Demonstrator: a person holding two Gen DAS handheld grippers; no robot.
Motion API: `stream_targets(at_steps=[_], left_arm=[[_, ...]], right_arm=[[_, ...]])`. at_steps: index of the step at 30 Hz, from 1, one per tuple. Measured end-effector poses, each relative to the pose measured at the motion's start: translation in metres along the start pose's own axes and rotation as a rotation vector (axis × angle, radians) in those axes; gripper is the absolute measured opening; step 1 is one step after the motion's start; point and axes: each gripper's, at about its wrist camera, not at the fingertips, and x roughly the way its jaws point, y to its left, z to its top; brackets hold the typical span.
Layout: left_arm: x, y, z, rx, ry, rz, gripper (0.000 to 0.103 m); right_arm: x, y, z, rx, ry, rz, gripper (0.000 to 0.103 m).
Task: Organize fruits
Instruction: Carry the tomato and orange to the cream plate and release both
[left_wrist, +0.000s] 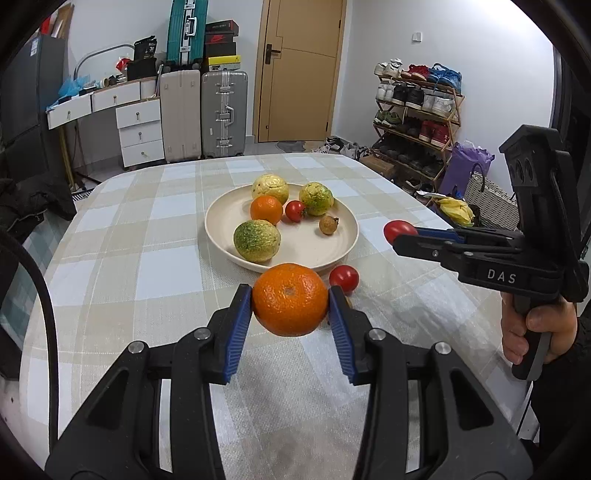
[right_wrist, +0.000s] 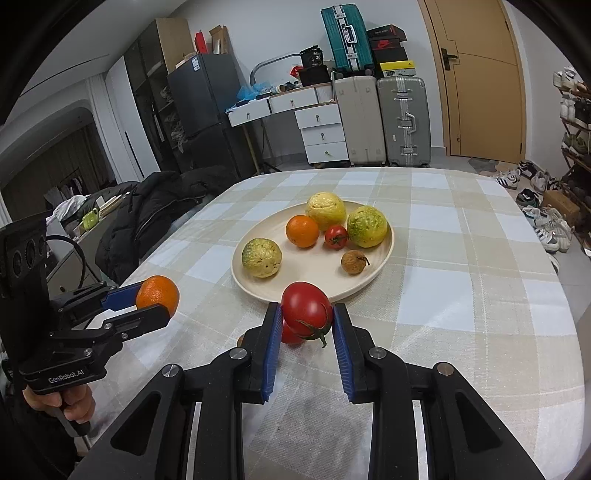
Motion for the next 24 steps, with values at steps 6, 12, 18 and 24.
stream_targets(at_steps=[6,12,18,24], left_arm=[[0.009,-0.005,0.011,0.004,-0.006,-0.007,0.039],[0.021,-0.011,0.022,0.019,-0.005,-0.001,0.039],[0.034,-0.011,0.030,0.007,-0.006,-0.004,0.039],[0.051,-0.010,0.035,0.000,-0.002,-0.004,0.039]], right_arm=[[0.001,-0.002,0.002,0.011,-0.005,0.006,0.028],[-0.002,-0.006,0.008,0.021,-0.020,0.006,0.028],[-0.004,-0.009,0.016,0.016,-0.035,0.002,0.028],[0.001,-0.008,0.024,0.018,-0.035,0.008,0.028]])
